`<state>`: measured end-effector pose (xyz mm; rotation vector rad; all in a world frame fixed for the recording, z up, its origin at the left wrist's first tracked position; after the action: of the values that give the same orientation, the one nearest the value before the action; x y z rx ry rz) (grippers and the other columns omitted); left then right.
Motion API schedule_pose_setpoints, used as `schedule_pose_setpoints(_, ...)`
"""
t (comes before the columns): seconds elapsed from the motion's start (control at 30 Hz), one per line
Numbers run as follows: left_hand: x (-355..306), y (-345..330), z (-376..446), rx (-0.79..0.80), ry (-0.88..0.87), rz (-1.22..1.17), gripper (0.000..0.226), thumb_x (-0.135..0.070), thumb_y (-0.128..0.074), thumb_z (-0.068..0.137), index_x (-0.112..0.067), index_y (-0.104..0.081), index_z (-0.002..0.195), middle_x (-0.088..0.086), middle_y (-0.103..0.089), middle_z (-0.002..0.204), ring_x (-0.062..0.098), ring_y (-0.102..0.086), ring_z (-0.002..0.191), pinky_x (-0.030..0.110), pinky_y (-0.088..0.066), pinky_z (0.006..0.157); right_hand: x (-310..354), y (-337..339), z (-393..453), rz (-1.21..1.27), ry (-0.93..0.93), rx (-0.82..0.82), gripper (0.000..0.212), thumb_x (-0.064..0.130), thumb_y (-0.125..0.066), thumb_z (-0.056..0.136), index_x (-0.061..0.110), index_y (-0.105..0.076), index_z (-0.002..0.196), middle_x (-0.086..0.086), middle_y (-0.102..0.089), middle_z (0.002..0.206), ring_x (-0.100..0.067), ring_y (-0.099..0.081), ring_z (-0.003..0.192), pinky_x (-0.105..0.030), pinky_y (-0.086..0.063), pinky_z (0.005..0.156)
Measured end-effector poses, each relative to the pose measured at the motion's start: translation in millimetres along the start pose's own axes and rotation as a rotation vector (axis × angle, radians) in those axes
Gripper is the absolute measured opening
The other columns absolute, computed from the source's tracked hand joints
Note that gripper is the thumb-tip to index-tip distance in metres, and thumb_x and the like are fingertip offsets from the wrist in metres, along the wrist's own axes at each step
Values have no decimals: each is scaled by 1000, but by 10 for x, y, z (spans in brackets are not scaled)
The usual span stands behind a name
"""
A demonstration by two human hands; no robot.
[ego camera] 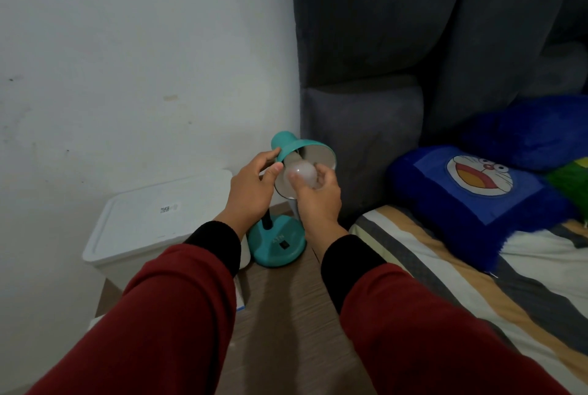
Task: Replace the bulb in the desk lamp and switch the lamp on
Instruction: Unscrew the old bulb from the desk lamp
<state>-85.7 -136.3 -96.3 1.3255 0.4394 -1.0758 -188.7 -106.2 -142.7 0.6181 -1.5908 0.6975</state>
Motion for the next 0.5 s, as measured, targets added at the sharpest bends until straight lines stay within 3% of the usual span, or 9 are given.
schedule_pose_setpoints(0.07,-1,2,1,5,-5,7,36,-25,-46,97,-22,-50,133,-1,-57,134,-1,-45,106,15,-32,92,-35,2,12,-44,87,-4,66,22,-75,75,22,-45,134,0,-46,129,-15,-51,113,-29,-46,98)
schedule_pose_setpoints(0.13,-10,-14,0,14,-5,0,37,-25,-46,97,-22,-50,133,-1,-56,134,-1,-44,107,14,-32,90,-53,-38,-10,4,43,-28,77,33,-77,71,19,-40,137,-5,-47,136,-20,-52,119,-37,-46,103)
schedule_pose_setpoints(0.2,-14,-28,3,4,3,-7,37,-26,-46,97,-22,-50,133,-1,-57,134,-1,-45,106,14,-32,89,-39,-59,-23,16,-25,-70,70,38,-76,71,16,-47,130,-8,-54,130,-22,-57,113,-39,-49,99)
schedule_pose_setpoints(0.27,-14,-27,7,-9,6,1,36,-26,-45,97,-22,-50,133,-1,-57,134,0,-45,106,14,-31,89,-43,-47,28,-13,-20,-76,60,26,-77,73,19,-51,127,-5,-53,127,-21,-56,109,-35,-49,95)
schedule_pose_setpoints(0.33,-12,-23,8,-4,0,11,36,-25,-46,97,-22,-50,133,-1,-56,135,1,-46,109,14,-31,90,-9,-19,44,-23,30,-40,64,9,-73,75,29,-45,129,-2,-46,125,-19,-52,109,-31,-49,92)
schedule_pose_setpoints(0.4,-8,-18,2,0,-3,8,36,-25,-46,97,-22,-50,133,-2,-56,135,-1,-44,107,13,-31,89,-15,-33,34,34,23,11,72,4,-67,74,38,-37,130,-6,-47,128,-23,-55,111,-39,-52,94)
schedule_pose_setpoints(0.5,-9,-16,-3,1,-2,11,36,-25,-46,97,-23,-50,133,-2,-56,134,-2,-44,106,11,-31,87,-18,-68,-16,266,-123,20,70,21,-68,79,37,-32,137,-8,-53,124,-27,-62,107,-44,-54,92)
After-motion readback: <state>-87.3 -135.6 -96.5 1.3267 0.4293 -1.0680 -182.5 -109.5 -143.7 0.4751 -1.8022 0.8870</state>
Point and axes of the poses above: each hand's wrist, its own z-axis towards the middle knuckle, its own y-axis out of the back of the hand, x = y × z, the point moved 2 cm from there along z, towards the middle knuckle
